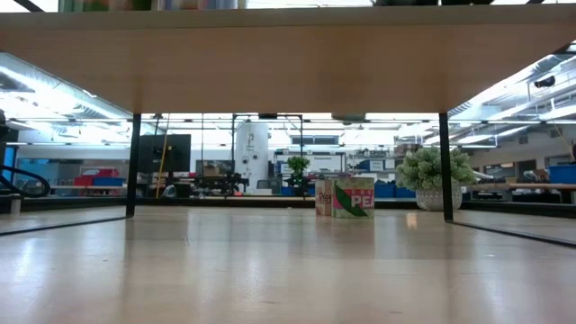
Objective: Pick and place cans onto a shelf
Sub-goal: Put the canned mixed vegetables on the shelf
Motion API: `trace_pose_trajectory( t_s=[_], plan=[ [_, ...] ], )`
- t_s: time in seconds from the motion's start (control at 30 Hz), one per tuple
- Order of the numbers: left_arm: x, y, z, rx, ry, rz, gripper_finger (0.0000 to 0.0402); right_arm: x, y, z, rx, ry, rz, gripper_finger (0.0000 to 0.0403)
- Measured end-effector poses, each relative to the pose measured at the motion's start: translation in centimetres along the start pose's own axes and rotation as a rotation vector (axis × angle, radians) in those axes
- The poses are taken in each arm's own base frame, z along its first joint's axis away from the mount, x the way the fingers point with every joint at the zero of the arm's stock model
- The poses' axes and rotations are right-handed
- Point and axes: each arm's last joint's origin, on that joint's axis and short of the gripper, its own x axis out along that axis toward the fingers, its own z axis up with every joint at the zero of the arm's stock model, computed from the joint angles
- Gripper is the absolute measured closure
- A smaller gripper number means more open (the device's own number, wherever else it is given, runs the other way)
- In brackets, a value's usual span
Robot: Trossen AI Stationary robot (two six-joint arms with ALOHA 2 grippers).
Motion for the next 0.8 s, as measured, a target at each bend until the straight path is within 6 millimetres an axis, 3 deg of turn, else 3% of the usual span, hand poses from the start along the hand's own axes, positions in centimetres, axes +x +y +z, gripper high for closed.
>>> trace_pose_trajectory(
  t_s=[0.3, 0.63, 0.8],
  plan=[
    [0.3, 0.3, 0.2, -0.024, -0.056, 0.119, 0.0185, -1.6, 6.5, 3.4, -0.057, -0.109, 0.118, 0.0119],
    [1.9, 0.2, 0.3, -0.044, -0.069, 0.175, 0.0182, -2.4, 13.7, 1.8, -0.024, -0.074, 0.249, 0.0119],
    [2.4, 0.0, 0.4, -0.023, -0.078, 0.169, 0.0182, -1.3, 16.8, 1.5, -0.015, -0.034, 0.251, 0.0119]
  ],
)
